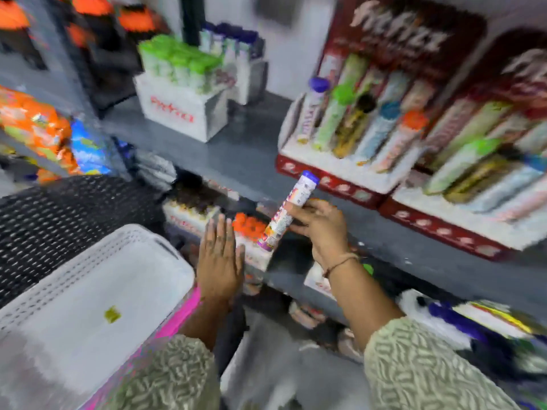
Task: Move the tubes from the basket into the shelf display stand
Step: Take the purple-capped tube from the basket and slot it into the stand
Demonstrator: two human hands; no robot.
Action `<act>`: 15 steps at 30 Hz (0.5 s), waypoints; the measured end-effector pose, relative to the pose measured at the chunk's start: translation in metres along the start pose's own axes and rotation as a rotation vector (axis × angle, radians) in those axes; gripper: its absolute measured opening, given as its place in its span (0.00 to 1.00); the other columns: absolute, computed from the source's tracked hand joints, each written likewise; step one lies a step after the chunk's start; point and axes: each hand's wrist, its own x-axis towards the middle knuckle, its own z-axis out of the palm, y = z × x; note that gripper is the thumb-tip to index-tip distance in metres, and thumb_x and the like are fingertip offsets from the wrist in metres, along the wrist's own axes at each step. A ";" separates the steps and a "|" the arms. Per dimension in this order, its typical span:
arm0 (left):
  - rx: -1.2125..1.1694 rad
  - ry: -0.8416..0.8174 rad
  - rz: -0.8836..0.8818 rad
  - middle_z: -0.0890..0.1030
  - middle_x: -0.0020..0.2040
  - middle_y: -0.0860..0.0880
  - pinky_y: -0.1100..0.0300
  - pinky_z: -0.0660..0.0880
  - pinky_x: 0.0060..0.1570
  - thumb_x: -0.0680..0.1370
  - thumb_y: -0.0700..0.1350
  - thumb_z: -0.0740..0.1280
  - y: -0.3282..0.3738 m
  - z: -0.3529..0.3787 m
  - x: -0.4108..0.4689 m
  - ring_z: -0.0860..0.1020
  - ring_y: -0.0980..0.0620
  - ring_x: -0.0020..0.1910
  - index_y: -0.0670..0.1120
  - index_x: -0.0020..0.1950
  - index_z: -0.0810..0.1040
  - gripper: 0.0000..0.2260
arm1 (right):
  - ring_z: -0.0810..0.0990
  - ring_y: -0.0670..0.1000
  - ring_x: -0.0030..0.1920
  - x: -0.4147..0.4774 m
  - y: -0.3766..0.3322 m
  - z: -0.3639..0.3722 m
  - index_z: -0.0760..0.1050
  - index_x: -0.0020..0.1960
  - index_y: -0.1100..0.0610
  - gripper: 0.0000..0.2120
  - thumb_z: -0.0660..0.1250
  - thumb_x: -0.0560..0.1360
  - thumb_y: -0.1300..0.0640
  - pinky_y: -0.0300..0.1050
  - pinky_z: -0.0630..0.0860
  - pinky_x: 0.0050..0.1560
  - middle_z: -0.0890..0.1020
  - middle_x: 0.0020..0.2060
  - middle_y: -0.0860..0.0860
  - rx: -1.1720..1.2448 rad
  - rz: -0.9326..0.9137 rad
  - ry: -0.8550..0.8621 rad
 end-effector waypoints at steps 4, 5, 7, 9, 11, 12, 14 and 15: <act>-0.159 0.022 0.254 0.65 0.69 0.34 0.45 0.56 0.69 0.78 0.45 0.53 0.086 0.016 0.044 0.55 0.38 0.69 0.34 0.68 0.62 0.22 | 0.79 0.47 0.32 -0.005 -0.043 -0.072 0.74 0.38 0.60 0.08 0.69 0.69 0.71 0.37 0.81 0.32 0.78 0.33 0.54 0.051 -0.155 0.142; -0.192 -0.002 0.305 0.65 0.69 0.35 0.44 0.55 0.68 0.77 0.44 0.55 0.105 0.022 0.050 0.55 0.39 0.69 0.35 0.68 0.61 0.21 | 0.80 0.45 0.30 -0.006 -0.054 -0.088 0.74 0.36 0.58 0.09 0.69 0.69 0.70 0.37 0.81 0.32 0.79 0.32 0.53 0.067 -0.191 0.185; -0.207 -0.057 0.396 0.63 0.71 0.37 0.46 0.53 0.68 0.77 0.43 0.57 0.132 0.032 0.056 0.54 0.41 0.70 0.36 0.69 0.61 0.21 | 0.81 0.43 0.27 -0.006 -0.073 -0.114 0.74 0.35 0.57 0.11 0.69 0.69 0.71 0.37 0.81 0.31 0.80 0.30 0.51 0.085 -0.235 0.235; -0.186 -0.115 0.452 0.62 0.71 0.37 0.48 0.50 0.69 0.78 0.42 0.59 0.149 0.041 0.057 0.56 0.39 0.71 0.37 0.69 0.60 0.21 | 0.81 0.45 0.29 -0.004 -0.090 -0.137 0.72 0.35 0.56 0.12 0.67 0.70 0.71 0.39 0.80 0.32 0.80 0.31 0.51 0.132 -0.231 0.255; -0.142 -0.140 0.457 0.65 0.69 0.36 0.45 0.54 0.68 0.77 0.41 0.60 0.155 0.047 0.056 0.61 0.35 0.69 0.36 0.68 0.64 0.20 | 0.77 0.49 0.33 0.001 -0.105 -0.151 0.69 0.36 0.56 0.13 0.61 0.72 0.71 0.42 0.79 0.38 0.76 0.32 0.53 0.180 -0.157 0.244; -0.116 -0.139 0.454 0.68 0.67 0.35 0.41 0.57 0.66 0.76 0.42 0.60 0.157 0.048 0.056 0.64 0.33 0.67 0.35 0.66 0.66 0.20 | 0.74 0.50 0.33 0.003 -0.113 -0.158 0.68 0.35 0.56 0.13 0.58 0.73 0.71 0.44 0.78 0.42 0.73 0.31 0.53 0.216 -0.115 0.240; -0.091 -0.132 0.449 0.71 0.65 0.34 0.37 0.61 0.63 0.74 0.42 0.60 0.159 0.048 0.055 0.67 0.32 0.64 0.34 0.64 0.68 0.21 | 0.71 0.51 0.32 0.007 -0.124 -0.165 0.66 0.33 0.56 0.13 0.54 0.74 0.68 0.52 0.75 0.56 0.69 0.31 0.53 0.322 -0.035 0.216; -0.088 -0.129 0.451 0.71 0.65 0.34 0.37 0.62 0.63 0.73 0.42 0.60 0.159 0.048 0.055 0.67 0.31 0.64 0.34 0.64 0.68 0.21 | 0.72 0.52 0.34 0.008 -0.130 -0.166 0.66 0.34 0.56 0.12 0.55 0.76 0.65 0.56 0.72 0.61 0.68 0.31 0.53 0.358 -0.010 0.209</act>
